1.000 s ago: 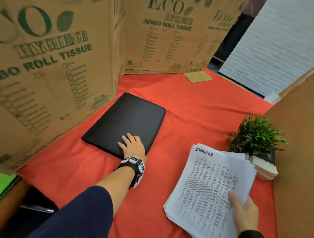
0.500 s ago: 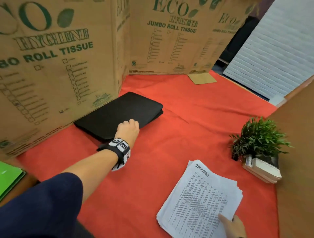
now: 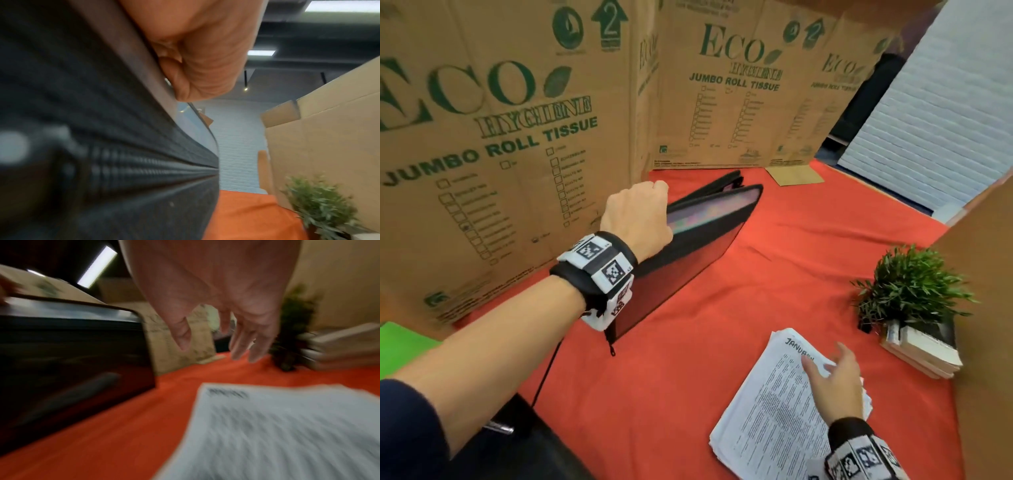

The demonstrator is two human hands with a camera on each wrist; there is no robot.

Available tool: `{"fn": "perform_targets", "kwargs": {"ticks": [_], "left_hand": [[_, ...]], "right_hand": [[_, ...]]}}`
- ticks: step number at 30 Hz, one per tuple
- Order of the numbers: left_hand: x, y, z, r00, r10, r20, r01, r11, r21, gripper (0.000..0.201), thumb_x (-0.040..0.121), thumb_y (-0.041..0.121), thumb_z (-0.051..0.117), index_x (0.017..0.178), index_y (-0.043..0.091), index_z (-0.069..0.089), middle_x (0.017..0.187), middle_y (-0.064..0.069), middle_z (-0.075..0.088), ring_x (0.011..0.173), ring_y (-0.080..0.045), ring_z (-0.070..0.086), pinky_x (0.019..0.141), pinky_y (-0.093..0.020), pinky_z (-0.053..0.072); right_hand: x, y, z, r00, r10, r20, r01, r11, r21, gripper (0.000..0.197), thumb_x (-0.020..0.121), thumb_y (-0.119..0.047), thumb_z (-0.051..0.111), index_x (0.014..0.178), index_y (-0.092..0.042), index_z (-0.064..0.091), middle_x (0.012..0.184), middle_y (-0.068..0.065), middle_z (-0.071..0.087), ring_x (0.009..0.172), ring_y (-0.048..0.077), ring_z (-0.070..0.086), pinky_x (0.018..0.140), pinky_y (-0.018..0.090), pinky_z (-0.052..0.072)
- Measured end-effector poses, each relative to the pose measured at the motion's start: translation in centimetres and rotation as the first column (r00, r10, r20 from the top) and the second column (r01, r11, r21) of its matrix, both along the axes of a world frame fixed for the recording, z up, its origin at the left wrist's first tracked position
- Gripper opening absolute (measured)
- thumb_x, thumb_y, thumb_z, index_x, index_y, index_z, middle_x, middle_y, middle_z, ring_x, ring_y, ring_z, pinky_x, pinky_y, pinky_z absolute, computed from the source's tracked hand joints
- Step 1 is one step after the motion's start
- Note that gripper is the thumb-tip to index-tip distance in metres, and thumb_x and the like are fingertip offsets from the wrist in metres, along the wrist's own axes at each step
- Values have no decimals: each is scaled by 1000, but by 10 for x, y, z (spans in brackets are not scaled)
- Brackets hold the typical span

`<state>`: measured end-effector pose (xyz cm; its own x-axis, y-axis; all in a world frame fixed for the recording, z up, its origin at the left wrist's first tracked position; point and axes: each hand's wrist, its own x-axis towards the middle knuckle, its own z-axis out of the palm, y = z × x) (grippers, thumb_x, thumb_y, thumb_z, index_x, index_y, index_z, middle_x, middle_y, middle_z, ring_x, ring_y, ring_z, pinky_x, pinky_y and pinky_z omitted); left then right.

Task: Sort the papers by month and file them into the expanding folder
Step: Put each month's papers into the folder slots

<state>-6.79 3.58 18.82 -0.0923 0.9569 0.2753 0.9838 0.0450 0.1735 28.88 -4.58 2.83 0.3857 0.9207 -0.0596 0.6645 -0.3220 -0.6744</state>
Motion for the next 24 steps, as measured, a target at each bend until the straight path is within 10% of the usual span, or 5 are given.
{"fn": "perform_targets", "kwargs": {"ticks": [6,11,15,19,24], "left_hand": [[11,-18,-25,961,-237,143,245,968,-46,36,64,6,57,90,23,37,81,5,50,75,-33,53,61,-38,41],[10,-20,-51,883,-400,246,412,911,-1,30,66,17,56,90,28,43,91,9,44,74,-24,47,60,-35,39],[11,-10,-50,841,-391,374,416,909,15,29,85,56,46,82,33,64,102,13,48,90,-13,49,79,-37,38],[0,0,-42,924,-270,272,333,918,-218,32,88,59,53,90,33,73,133,13,48,120,-16,46,95,-44,36],[-25,-8,-55,947,-247,204,301,904,-305,60,67,67,73,116,33,66,148,11,39,136,-18,33,100,-48,34]], "right_hand": [[-70,22,72,884,437,165,-466,798,383,83,83,-17,72,150,-34,26,147,-6,28,103,5,58,85,13,44],[-96,43,87,723,592,355,-684,687,245,75,88,-27,65,150,-37,24,157,-14,15,113,14,58,79,36,54],[-99,49,87,792,528,306,-608,720,333,54,87,-27,66,137,-31,46,135,-7,36,108,11,54,85,29,49],[-89,47,87,864,467,188,-500,755,424,2,94,-22,59,96,-20,59,100,-3,45,85,4,56,81,32,47],[-81,39,84,890,436,130,-444,768,461,15,95,-26,58,83,-17,59,86,-2,51,81,11,55,74,34,46]]}}
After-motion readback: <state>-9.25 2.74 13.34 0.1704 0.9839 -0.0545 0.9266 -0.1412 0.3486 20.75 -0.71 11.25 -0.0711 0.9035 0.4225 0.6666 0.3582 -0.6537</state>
